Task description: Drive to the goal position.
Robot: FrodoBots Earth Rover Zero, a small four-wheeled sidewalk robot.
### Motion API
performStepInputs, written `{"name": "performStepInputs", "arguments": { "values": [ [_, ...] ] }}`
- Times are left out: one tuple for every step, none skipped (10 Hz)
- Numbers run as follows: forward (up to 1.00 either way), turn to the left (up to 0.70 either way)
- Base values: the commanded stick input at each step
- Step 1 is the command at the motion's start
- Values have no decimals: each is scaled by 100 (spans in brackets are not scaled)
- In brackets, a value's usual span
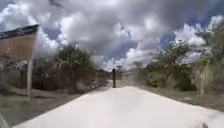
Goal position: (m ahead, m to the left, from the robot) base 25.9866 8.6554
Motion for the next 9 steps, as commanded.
{"name": "performStepInputs", "arguments": {
  "values": [
    [85,0],
    [85,-22],
    [85,-32],
    [85,-27],
    [85,-15],
    [85,0],
    [85,0],
    [85,0],
    [85,0]
  ]
}}
